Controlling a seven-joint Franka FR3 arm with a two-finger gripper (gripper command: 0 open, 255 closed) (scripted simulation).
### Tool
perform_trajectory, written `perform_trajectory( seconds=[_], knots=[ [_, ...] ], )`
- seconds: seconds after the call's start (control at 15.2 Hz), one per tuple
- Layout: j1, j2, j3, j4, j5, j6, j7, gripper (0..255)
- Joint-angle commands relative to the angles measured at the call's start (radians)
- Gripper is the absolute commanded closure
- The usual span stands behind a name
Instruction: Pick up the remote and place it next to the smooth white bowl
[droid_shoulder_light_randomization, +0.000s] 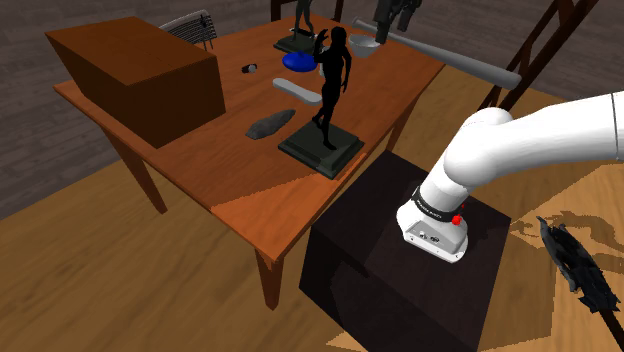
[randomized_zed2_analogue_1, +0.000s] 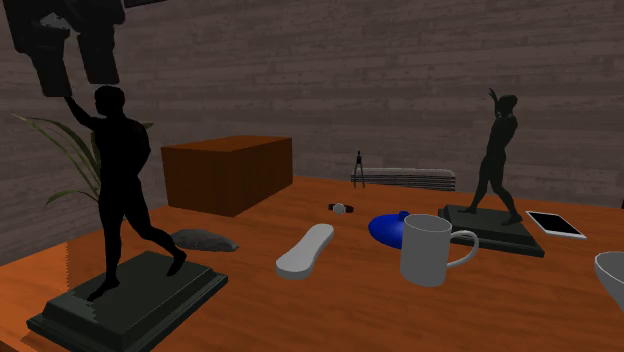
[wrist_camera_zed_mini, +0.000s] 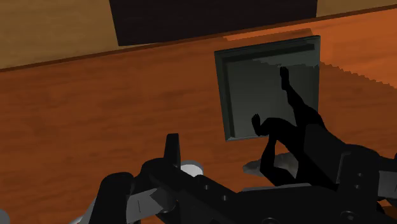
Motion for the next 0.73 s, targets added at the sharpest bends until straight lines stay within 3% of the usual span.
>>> perform_trajectory(
  seconds=[0.0,0.66],
  knots=[
    [0.000,0.000,0.000,0.000,0.000,0.000,0.000,0],
    [-0.015,0.271,-0.064,-0.033,-0.023,0.299,-0.062,0]
  ],
)
